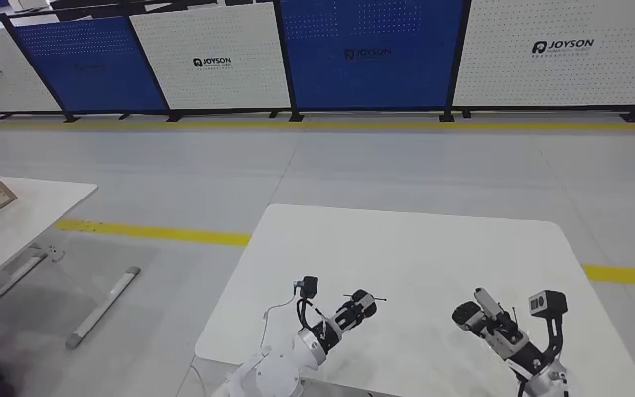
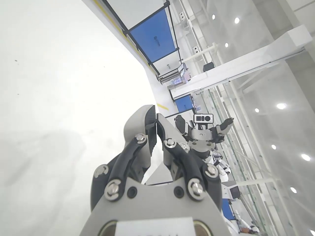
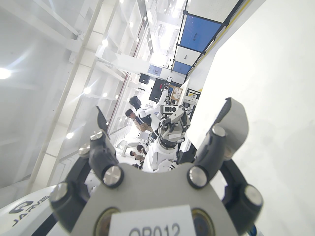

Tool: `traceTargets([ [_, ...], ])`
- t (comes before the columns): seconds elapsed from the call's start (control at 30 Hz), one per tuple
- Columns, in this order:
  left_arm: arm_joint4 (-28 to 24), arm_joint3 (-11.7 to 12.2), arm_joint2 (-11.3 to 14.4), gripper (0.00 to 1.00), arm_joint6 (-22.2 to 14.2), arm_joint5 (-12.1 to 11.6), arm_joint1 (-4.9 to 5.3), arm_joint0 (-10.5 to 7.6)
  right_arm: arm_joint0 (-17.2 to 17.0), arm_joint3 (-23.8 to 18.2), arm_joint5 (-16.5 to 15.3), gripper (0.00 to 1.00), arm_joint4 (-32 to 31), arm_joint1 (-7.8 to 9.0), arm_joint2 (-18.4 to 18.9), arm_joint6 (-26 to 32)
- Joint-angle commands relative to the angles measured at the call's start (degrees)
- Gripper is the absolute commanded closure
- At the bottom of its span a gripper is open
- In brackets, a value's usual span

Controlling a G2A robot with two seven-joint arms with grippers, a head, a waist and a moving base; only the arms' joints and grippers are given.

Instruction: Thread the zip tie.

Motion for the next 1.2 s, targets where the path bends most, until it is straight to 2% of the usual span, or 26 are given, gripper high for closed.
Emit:
traceTargets([
  [0.0,0.01,0.0,0.0,1.0,0.0,0.0,0.0,0.0,0.0,0.0,0.0,0.0,0.0,0.0,0.0,0.0],
  [0.4,-0.14,0.04,0.14,1.0,-0.05,0.03,-0.03,-0.04,0.0,0.0,0.0,0.0,0.0,0.0,0.0,0.0],
  [0.47,-0.79,0.14,0.35,1.0,-0.41,-0.88,-0.08,-0.19,0.0,0.0,0.0,0.0,0.0,0.0,0.0,0.0],
  [0.53,-3.14,0.16,0.39,1.0,-2.56,-2.12,-0.04,-0.08,0.0,0.0,0.0,0.0,0.0,0.0,0.0,0.0],
  [0.6,-9.05,0.48,-0.24,1.0,-8.02,-4.24,0.16,0.01,0.0,0.0,0.0,0.0,0.0,0.0,0.0,0.0],
  [0.67,-11.97,1.7,-1.49,1.0,-11.19,-5.01,0.44,-0.12,0.0,0.0,0.0,0.0,0.0,0.0,0.0,0.0],
  [1.1,-11.97,1.7,-1.49,1.0,-11.19,-5.01,0.44,-0.12,0.0,0.0,0.0,0.0,0.0,0.0,0.0,0.0],
  [1.17,-11.97,1.7,-1.49,1.0,-11.19,-5.01,0.44,-0.12,0.45,-0.8,0.85,0.0,-2.0,0.14,0.21,0.64],
])
